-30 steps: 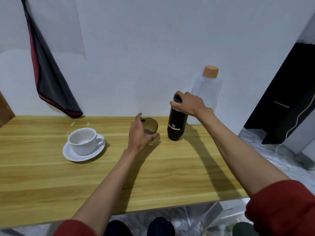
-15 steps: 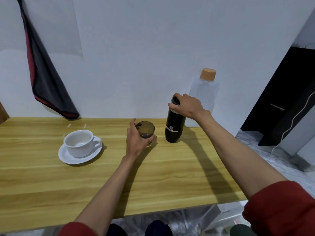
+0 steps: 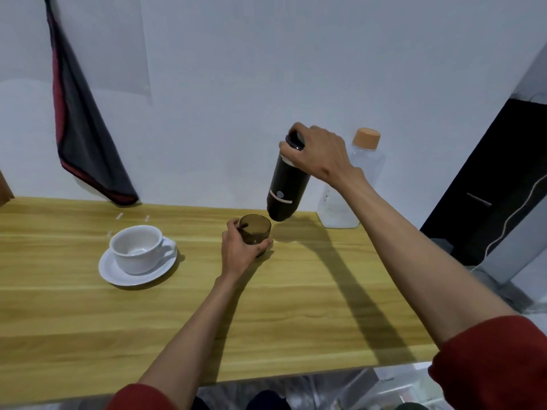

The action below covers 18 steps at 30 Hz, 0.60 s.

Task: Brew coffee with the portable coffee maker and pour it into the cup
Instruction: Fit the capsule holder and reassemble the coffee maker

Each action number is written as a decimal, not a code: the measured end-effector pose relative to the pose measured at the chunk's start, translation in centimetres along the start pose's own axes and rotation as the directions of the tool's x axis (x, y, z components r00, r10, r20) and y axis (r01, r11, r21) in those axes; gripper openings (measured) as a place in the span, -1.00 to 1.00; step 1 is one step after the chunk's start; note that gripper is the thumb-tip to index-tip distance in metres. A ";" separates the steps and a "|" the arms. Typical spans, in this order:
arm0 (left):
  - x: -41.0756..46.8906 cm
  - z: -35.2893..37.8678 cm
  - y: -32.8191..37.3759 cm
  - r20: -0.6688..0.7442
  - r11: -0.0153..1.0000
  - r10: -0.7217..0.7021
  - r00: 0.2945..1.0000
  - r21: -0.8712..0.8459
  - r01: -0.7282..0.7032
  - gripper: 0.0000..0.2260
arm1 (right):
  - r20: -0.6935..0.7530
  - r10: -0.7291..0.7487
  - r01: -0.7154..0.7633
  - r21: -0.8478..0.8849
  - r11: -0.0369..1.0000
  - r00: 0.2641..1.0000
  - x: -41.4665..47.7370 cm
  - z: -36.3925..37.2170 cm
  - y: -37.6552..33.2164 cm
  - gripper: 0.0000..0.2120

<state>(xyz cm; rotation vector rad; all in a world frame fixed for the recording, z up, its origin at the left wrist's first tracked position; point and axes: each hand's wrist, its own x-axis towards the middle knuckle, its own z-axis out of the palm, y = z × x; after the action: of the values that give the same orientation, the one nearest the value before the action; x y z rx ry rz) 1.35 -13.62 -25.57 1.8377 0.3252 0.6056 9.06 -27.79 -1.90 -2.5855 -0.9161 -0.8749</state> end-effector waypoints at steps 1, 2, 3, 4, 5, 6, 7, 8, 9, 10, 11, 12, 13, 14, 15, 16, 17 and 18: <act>0.0 0.0 0.0 0.000 1.000 -0.001 1.000 0.003 0.001 -0.14 | -0.008 -0.007 0.007 0.021 1.000 1.000 0.3 -0.1 -0.7 -0.61; 0.0 0.0 0.0 0.002 1.000 -0.003 1.000 0.006 0.003 -0.14 | -0.011 -0.010 0.011 0.042 0.999 1.000 0.6 -0.2 -1.4 -0.62; 0.0 -0.1 -0.1 0.006 1.000 -0.005 1.000 0.007 0.005 -0.14 | -0.007 -0.011 0.012 0.062 0.998 1.000 0.8 -0.1 -2.0 -0.63; 0.0 -0.1 -0.2 0.008 1.000 -0.007 1.000 0.007 0.007 -0.14 | 0.005 -0.013 0.013 0.080 0.997 1.000 0.9 0.0 -2.6 -0.65; 0.0 -0.2 -0.3 0.009 1.000 -0.009 1.000 0.009 0.009 -0.14 | 0.019 -0.017 0.015 0.094 0.996 1.000 0.9 0.3 -3.2 -0.66; 0.0 -0.3 -0.3 0.008 1.000 -0.011 1.000 0.012 0.011 -0.14 | 0.033 -0.024 0.020 0.101 0.995 0.999 0.9 0.6 -3.7 -0.67; 0.0 -0.2 -0.3 0.004 1.000 -0.014 1.000 0.012 0.014 -0.13 | 0.045 -0.034 0.029 0.103 0.994 0.998 0.8 0.9 -4.1 -0.67; 0.0 -0.1 -0.4 0.001 1.000 -0.018 1.000 0.007 0.018 -0.13 | 0.056 -0.043 0.037 0.102 0.994 0.998 0.7 1.3 -4.3 -0.67; 0.1 0.0 -0.5 -0.003 1.000 -0.017 1.000 0.002 0.017 -0.13 | 0.063 -0.048 0.042 0.097 0.994 0.997 0.7 1.7 -4.5 -0.67; 0.0 0.1 -0.5 -0.009 1.000 -0.011 1.000 0.000 0.011 -0.13 | 0.071 -0.050 0.044 0.087 0.995 0.996 0.6 2.1 -4.7 -0.66; 0.0 0.1 -0.4 -0.015 1.000 -0.006 1.000 -0.002 0.006 -0.13 | 0.083 -0.050 0.044 0.076 0.996 0.995 0.6 2.3 -4.8 -0.66; 0.0 0.1 -0.5 -0.020 1.000 -0.005 1.000 -0.008 0.005 -0.12 | 0.096 -0.048 0.042 0.067 0.997 0.994 0.6 2.6 -4.9 -0.66; 0.0 0.1 -0.7 -0.023 1.000 -0.007 1.000 -0.014 0.006 -0.12 | 0.107 -0.048 0.041 0.063 0.997 0.993 0.5 2.8 -4.9 -0.66; 0.1 0.2 -0.8 -0.024 1.000 -0.008 1.000 -0.018 0.008 -0.13 | 0.116 -0.050 0.043 0.060 0.997 0.992 0.4 3.1 -5.0 -0.66; 0.0 0.2 -0.9 -0.024 1.000 -0.011 1.000 -0.018 0.011 -0.13 | 0.123 -0.052 0.045 0.058 0.997 0.991 0.3 3.3 -5.0 -0.66; 0.0 0.2 -0.9 -0.023 1.000 -0.015 1.000 -0.018 0.014 -0.13 | 0.129 -0.052 0.045 0.060 0.997 0.990 0.1 3.5 -5.0 -0.66; -0.1 0.3 -1.0 -0.024 1.000 -0.017 1.000 -0.019 0.017 -0.13 | 0.132 -0.051 0.043 0.062 0.997 0.990 -0.1 3.7 -5.1 -0.66; -0.1 0.3 -1.0 -0.026 1.000 -0.016 1.000 -0.021 0.015 -0.14 | 0.135 -0.050 0.042 0.066 0.997 0.990 -0.1 3.8 -5.1 -0.67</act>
<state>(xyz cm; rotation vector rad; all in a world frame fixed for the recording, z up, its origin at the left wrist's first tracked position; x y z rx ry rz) 1.52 -13.55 -26.62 1.8074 0.3492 0.6204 7.46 -22.34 -4.78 -2.6053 -1.0271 -0.6759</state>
